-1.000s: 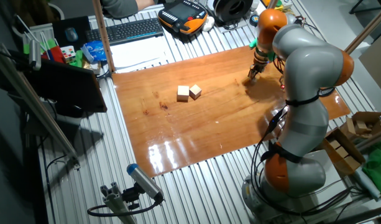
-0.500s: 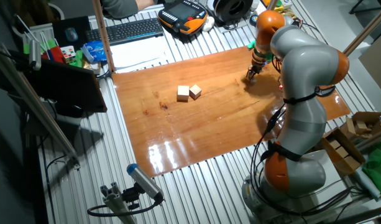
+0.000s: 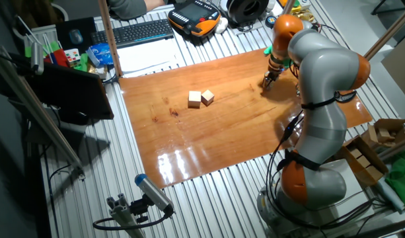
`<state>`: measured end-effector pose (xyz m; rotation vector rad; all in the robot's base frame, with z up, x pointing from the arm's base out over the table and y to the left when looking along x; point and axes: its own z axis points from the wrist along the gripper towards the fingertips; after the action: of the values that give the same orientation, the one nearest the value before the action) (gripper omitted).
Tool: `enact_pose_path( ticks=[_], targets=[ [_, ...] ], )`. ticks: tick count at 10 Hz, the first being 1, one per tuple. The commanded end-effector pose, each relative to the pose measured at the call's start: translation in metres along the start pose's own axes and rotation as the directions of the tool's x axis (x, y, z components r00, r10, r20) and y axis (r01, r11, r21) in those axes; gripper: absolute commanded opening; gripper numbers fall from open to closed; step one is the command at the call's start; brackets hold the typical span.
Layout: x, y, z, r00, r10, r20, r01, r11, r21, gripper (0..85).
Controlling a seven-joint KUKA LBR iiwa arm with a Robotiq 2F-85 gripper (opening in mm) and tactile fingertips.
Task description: Pick up the small block on the left and move it to the right
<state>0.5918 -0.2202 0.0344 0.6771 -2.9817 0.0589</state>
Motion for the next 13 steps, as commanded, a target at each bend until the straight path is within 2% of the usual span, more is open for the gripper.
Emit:
enact_pose_path(
  ticks=[1,3,6,7,8,9,10,11,13],
  targets=[
    [0.001,-0.001,0.003,1.000,0.000,0.005,0.000,1.000,-0.005,68.7],
    [0.004,0.001,0.002,1.000,-0.001,-0.002,0.001,1.000,-0.015,61.3],
    [0.006,0.005,0.003,1.000,-0.001,0.005,0.001,1.000,-0.012,39.0],
    [0.006,0.007,0.001,1.000,-0.001,0.014,0.001,1.000,-0.008,35.7],
    [0.004,0.010,-0.004,1.000,-0.001,0.009,0.001,1.000,-0.008,33.0],
    [0.003,0.014,-0.011,1.000,-0.001,-0.002,0.000,1.000,-0.012,25.0],
    [0.001,0.021,-0.019,1.000,0.008,-0.011,-0.009,1.000,-0.018,16.0],
    [0.000,0.030,-0.028,1.000,0.016,-0.011,-0.016,1.000,-0.018,11.3],
    [-0.003,0.058,-0.043,0.998,0.059,-0.017,-0.059,0.998,0.001,0.7]
  ],
)
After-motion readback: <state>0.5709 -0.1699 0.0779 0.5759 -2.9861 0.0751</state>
